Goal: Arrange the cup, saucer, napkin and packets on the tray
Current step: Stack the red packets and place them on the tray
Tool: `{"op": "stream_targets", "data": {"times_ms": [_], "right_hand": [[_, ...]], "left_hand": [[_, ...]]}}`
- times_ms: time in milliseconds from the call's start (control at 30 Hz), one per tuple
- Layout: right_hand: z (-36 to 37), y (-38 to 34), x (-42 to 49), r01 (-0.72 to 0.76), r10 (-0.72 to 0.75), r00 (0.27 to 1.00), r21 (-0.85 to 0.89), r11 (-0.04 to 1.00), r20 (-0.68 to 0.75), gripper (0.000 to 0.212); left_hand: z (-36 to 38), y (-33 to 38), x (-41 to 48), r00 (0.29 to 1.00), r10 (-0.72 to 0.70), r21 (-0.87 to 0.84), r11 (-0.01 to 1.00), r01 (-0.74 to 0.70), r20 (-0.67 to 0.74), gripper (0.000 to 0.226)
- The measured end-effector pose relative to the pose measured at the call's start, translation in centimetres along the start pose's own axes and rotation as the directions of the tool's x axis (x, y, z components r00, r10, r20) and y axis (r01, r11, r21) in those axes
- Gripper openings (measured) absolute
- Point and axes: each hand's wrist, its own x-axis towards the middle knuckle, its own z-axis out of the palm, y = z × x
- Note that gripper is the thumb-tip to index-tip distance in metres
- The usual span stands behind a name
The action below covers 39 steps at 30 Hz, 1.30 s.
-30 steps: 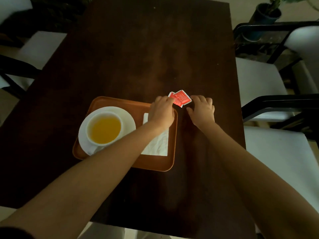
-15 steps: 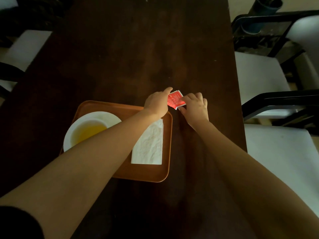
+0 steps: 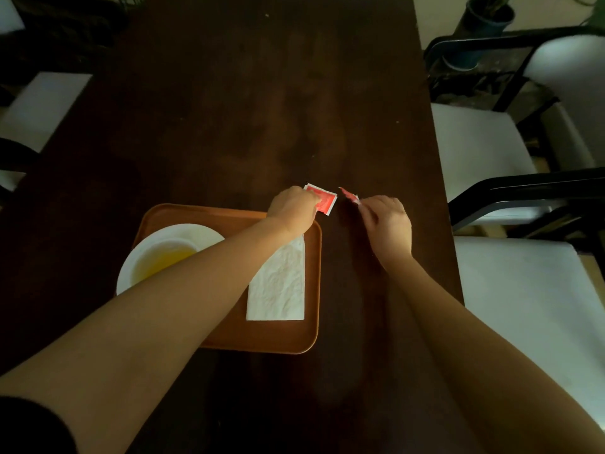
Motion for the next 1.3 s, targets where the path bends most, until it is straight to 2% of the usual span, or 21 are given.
{"op": "stream_targets", "data": {"times_ms": [67, 167, 233, 300, 367, 400, 433, 467, 500, 533, 633, 700, 733, 800, 867, 933, 1000, 1067, 1133, 1233, 1300], "right_hand": [[-0.8, -0.2, -0.1, -0.201, 0.216, 0.975, 0.210, 0.957, -0.050, 0.022], [-2.2, -0.6, -0.1, -0.421, 0.441, 0.895, 0.437, 0.795, 0.060, 0.016], [-3.3, -1.0, 0.1, -0.519, 0.493, 0.846, 0.520, 0.678, 0.203, 0.014], [-4.6, -1.8, 0.3, -0.592, 0.479, 0.803, 0.568, 0.572, 0.355, 0.014], [-6.0, -2.6, 0.4, -0.618, 0.423, 0.786, 0.554, 0.558, 0.450, 0.017], [-6.7, -3.1, 0.5, -0.614, 0.387, 0.786, 0.535, 0.580, 0.481, 0.018], [-7.4, -3.5, 0.6, -0.600, 0.346, 0.790, 0.520, 0.608, 0.506, 0.019], [-8.1, -4.0, 0.7, -0.578, 0.298, 0.796, 0.515, 0.633, 0.526, 0.020], [-8.6, -4.4, 0.8, -0.553, 0.250, 0.803, 0.521, 0.651, 0.540, 0.021], [-9.2, -4.9, 0.9, -0.530, 0.207, 0.810, 0.534, 0.658, 0.549, 0.021], [-10.1, -6.2, 1.3, -0.488, 0.130, 0.825, 0.578, 0.654, 0.550, 0.018], [-10.0, -6.9, 1.6, -0.491, 0.109, 0.819, 0.591, 0.640, 0.563, 0.017], [-9.7, -7.0, 1.6, -0.498, 0.103, 0.812, 0.591, 0.635, 0.575, 0.018], [-8.5, -7.1, 1.9, -0.511, 0.128, 0.803, 0.561, 0.651, 0.582, 0.023], [-6.3, -6.6, 2.2, -0.476, 0.208, 0.827, 0.454, 0.753, 0.522, 0.021], [-3.9, -5.7, 2.6, -0.352, 0.229, 0.877, 0.240, 0.905, 0.422, 0.023], [-1.6, -4.9, 2.9, -0.180, 0.144, 0.905, 0.053, 0.982, 0.400, 0.036], [0.3, -4.7, 2.9, -0.040, 0.062, 0.905, -0.061, 0.997, 0.421, 0.048], [1.7, -4.5, 3.1, 0.040, 0.018, 0.901, -0.123, 0.992, 0.434, 0.054], [3.1, -4.1, 3.4, 0.103, -0.025, 0.902, -0.160, 0.982, 0.430, 0.051], [3.6, -3.8, 3.5, 0.119, -0.048, 0.928, -0.172, 0.978, 0.369, 0.044]], "left_hand": [[0.1, 0.2, 0.1, 1.000, 0.014, 0.029, 0.999, -0.014, 0.008, 0.033], [-0.1, 0.3, 0.1, 1.000, 0.011, 0.028, 1.000, -0.011, 0.000, 0.035], [-0.4, 0.2, 0.1, 1.000, 0.018, -0.018, 1.000, -0.017, 0.022, 0.035], [-1.2, 0.3, -0.1, 0.999, 0.008, -0.178, 0.984, -0.002, 0.035, 0.036], [-2.6, 0.7, -0.4, 0.998, -0.055, -0.404, 0.913, 0.055, 0.012, 0.037], [-3.4, 1.0, -0.7, 0.994, -0.107, -0.545, 0.833, 0.101, 0.020, 0.038], [-4.2, 1.4, -1.2, 0.986, -0.150, -0.696, 0.701, 0.156, 0.071, 0.039], [-5.1, 1.8, -1.9, 0.976, -0.153, -0.826, 0.522, 0.213, 0.156, 0.040], [-5.8, 2.2, -2.7, 0.965, -0.116, -0.901, 0.345, 0.262, 0.236, 0.040], [-6.4, 2.4, -3.6, 0.955, -0.068, -0.928, 0.228, 0.296, 0.288, 0.038], [-7.3, 2.4, -6.2, 0.949, 0.031, -0.948, 0.070, 0.311, 0.314, 0.032], [-7.4, 2.1, -7.4, 0.959, 0.010, -0.958, -0.045, 0.282, 0.282, 0.019], [-7.5, 1.9, -7.9, 0.962, -0.032, -0.961, -0.065, 0.270, 0.272, 0.017], [-7.6, 1.3, -8.8, 0.951, -0.150, -0.963, -0.022, 0.269, 0.269, 0.021], [-7.4, 0.5, -9.7, 0.929, -0.254, -0.958, 0.025, 0.286, 0.271, 0.023], [-7.5, -0.2, -10.7, 0.907, -0.325, -0.954, 0.040, 0.297, 0.269, 0.022], [-7.5, -0.9, -11.7, 0.877, -0.400, -0.946, 0.067, 0.316, 0.265, 0.021], [-7.5, -1.2, -12.6, 0.852, -0.447, -0.939, 0.071, 0.338, 0.272, 0.023], [-7.4, -1.3, -13.5, 0.850, -0.438, -0.937, 0.048, 0.345, 0.291, 0.026], [-7.5, -1.1, -14.3, 0.852, -0.410, -0.939, -0.038, 0.341, 0.326, 0.027], [-7.5, -1.2, -14.7, 0.844, -0.404, -0.936, -0.119, 0.332, 0.351, 0.027]]}}
